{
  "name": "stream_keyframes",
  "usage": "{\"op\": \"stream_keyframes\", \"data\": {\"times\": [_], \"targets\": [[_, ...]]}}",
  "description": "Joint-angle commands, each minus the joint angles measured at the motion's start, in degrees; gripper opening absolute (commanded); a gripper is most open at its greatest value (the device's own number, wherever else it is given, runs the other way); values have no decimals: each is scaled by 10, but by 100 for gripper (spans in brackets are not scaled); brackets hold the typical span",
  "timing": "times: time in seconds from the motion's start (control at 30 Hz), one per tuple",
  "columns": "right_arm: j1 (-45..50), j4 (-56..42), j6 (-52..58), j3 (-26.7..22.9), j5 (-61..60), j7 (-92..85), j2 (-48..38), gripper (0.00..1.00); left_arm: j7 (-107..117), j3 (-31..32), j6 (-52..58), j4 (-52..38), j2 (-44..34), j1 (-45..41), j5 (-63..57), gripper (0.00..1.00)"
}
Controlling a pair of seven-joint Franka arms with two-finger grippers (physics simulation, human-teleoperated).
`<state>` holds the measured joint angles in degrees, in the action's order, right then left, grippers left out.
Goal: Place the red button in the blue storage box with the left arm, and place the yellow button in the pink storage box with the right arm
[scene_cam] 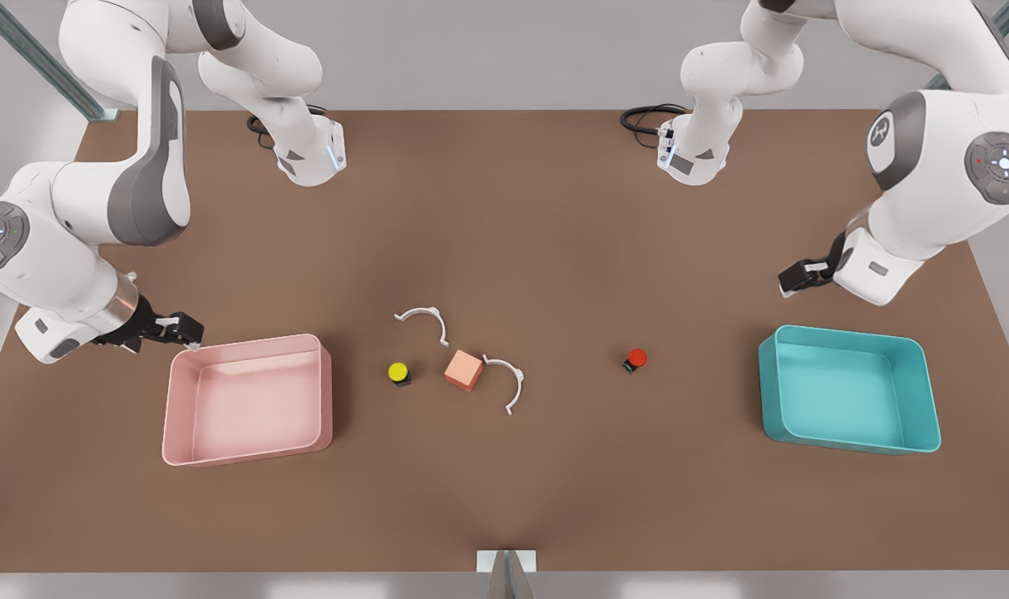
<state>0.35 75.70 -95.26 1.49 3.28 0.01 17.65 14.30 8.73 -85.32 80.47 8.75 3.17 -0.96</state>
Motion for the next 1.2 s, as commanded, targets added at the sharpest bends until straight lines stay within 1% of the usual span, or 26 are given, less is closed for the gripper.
{"op": "stream_keyframes", "data": {"times": [0.0,0.03,0.07,0.17,0.23,0.27,0.3,0.33,0.37,0.4,0.43,0.5,0.57,0.6,0.67,0.73,0.8,0.83,0.97,1.07,1.1,1.13,1.17], "targets": [[0,0,1,0,0,1,-1,100,-178,1,-2,0,0,-2,-1,100],[0,0,1,0,-1,0,-1,100,-177,6,-3,-3,1,-12,-1,100],[0,0,0,0,0,0,-1,100,-172,4,-5,-5,21,-60,-2,100],[4,0,-17,6,-1,-2,3,100,-76,4,-101,-7,80,-152,1,100],[11,3,-27,63,0,7,16,100,-76,4,-164,-4,127,-169,11,100],[35,3,-29,75,1,33,20,100,-79,4,-201,-3,149,-170,11,100],[72,9,-43,75,1,45,34,100,-126,4,-236,7,165,-171,11,100],[91,7,-59,74,0,73,66,100,-155,4,-273,28,166,-171,11,100],[103,5,-74,75,0,97,101,100,-193,4,-328,68,166,-172,11,100],[107,-16,-79,77,0,99,157,100,-216,4,-385,101,167,-174,11,100],[136,-42,-79,68,2,108,186,100,-220,4,-404,112,172,-178,9,100],[169,-114,-71,66,4,162,249,100,-270,3,-450,156,167,-177,9,100],[174,-117,-64,68,0,187,266,100,-292,2,-512,214,163,-175,9,100],[174,-113,-61,76,0,190,267,100,-314,1,-568,246,166,-175,9,100],[175,-66,-80,83,0,199,253,100,-337,-2,-572,248,171,-170,9,100],[166,65,-170,85,-2,202,205,100,-339,-8,-616,292,171,-171,9,100],[145,115,-214,109,-1,203,200,100,-344,-10,-646,317,172,-171,8,100],[142,127,-226,109,-1,203,200,100,-346,-11,-650,327,175,-171,8,100],[141,123,-252,110,4,213,220,100,-346,-11,-654,341,209,-171,9,100],[143,123,-301,111,22,225,245,100,-342,-14,-653,348,236,-171,9,100],[143,123,-309,110,22,225,248,100,-342,-13,-653,349,236,-171,10,96],[144,125,-307,113,30,225,252,100,-340,-13,-652,349,235,-171,11,77],[144,126,-308,118,30,226,256,100,-338,-13,-651,349,233,-171,11,70]]}}
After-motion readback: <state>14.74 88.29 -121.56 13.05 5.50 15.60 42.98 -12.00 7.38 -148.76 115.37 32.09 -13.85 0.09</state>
